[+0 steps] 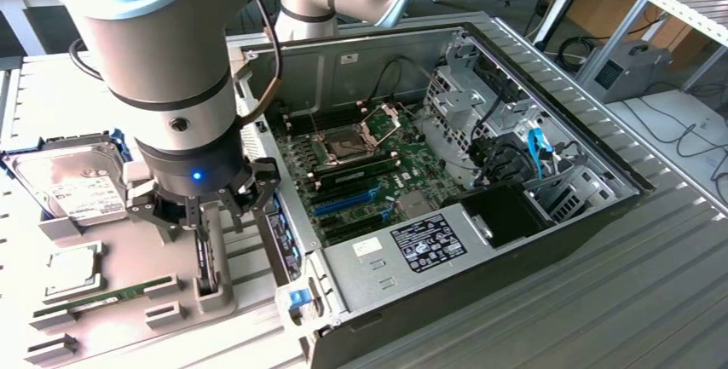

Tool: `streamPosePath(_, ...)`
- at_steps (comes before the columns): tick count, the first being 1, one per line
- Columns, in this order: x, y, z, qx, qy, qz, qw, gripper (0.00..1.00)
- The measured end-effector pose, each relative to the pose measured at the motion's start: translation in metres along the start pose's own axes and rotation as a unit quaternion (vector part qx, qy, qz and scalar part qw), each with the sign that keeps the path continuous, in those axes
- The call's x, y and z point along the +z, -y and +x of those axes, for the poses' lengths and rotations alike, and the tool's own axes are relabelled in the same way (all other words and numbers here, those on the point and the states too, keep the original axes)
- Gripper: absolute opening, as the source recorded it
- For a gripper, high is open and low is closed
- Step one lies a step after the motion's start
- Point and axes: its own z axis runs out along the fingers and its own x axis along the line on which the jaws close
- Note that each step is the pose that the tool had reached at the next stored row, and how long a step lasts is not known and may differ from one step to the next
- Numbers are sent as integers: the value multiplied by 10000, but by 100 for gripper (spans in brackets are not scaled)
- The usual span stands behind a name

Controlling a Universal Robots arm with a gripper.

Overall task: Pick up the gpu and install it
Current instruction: 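Pick up the gpu and move the gpu toward the slot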

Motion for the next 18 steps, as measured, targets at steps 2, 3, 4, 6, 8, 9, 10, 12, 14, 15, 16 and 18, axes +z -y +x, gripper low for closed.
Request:
streamPosePath(2,11,1,0,0,0,0,10000,42)
streamPosePath(3,16,1,0,0,0,0,10000,42)
streamPosePath(4,21,1,3,1,0,0,10000,42)
streamPosePath(6,33,3,19,0,0,2,10000,42)
streamPosePath(8,48,5,46,0,1,5,10000,42)
streamPosePath(9,55,5,56,0,1,7,10000,42)
streamPosePath(10,62,5,64,0,1,8,10000,42)
streamPosePath(12,84,2,86,0,1,10,10000,42)
streamPosePath(14,108,-4,115,0,1,13,10000,42)
streamPosePath(15,119,-10,134,0,1,15,10000,42)
streamPosePath(16,129,-17,147,0,2,16,10000,42)
streamPosePath(18,142,-36,159,0,1,19,10000,42)
